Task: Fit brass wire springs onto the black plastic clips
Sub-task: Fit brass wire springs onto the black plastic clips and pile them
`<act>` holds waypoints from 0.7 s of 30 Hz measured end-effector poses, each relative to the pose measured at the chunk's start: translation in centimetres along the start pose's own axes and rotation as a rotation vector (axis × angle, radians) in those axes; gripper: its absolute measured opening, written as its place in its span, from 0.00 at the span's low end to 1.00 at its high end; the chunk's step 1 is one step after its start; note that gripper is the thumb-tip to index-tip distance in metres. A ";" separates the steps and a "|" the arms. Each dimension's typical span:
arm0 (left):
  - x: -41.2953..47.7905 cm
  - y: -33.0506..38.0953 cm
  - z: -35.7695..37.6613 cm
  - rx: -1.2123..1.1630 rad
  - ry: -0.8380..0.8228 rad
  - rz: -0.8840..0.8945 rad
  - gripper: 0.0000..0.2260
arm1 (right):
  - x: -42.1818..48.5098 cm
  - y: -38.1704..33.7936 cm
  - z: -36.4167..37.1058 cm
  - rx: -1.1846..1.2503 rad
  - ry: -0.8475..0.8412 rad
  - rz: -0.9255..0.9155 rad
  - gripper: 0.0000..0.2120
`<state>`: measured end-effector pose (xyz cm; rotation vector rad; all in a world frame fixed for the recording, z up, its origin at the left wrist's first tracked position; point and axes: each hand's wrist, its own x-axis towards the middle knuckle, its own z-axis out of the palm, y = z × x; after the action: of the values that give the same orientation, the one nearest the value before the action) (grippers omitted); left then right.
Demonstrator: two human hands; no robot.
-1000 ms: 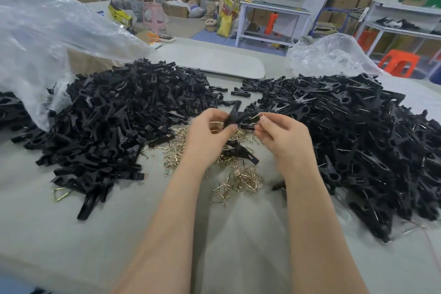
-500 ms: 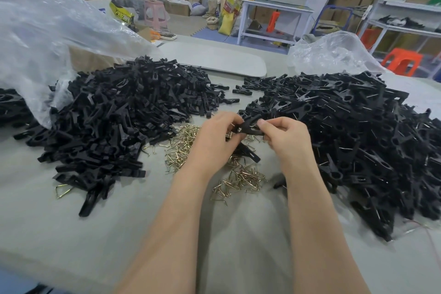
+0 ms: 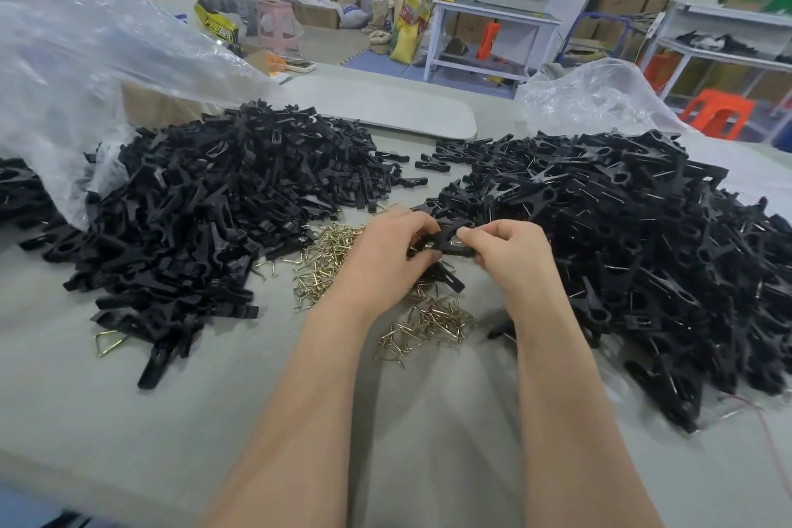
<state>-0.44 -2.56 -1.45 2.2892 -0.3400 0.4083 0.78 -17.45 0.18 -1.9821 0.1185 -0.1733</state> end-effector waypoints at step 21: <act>-0.4 1.5 -2.5 -0.582 -0.068 0.057 0.10 | -1.0 -0.2 1.4 1.173 -0.985 0.296 0.25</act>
<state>-1.77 -1.63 1.03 1.7288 -0.4873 0.2210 0.01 -15.91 -0.30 -0.6969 -0.2795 0.7662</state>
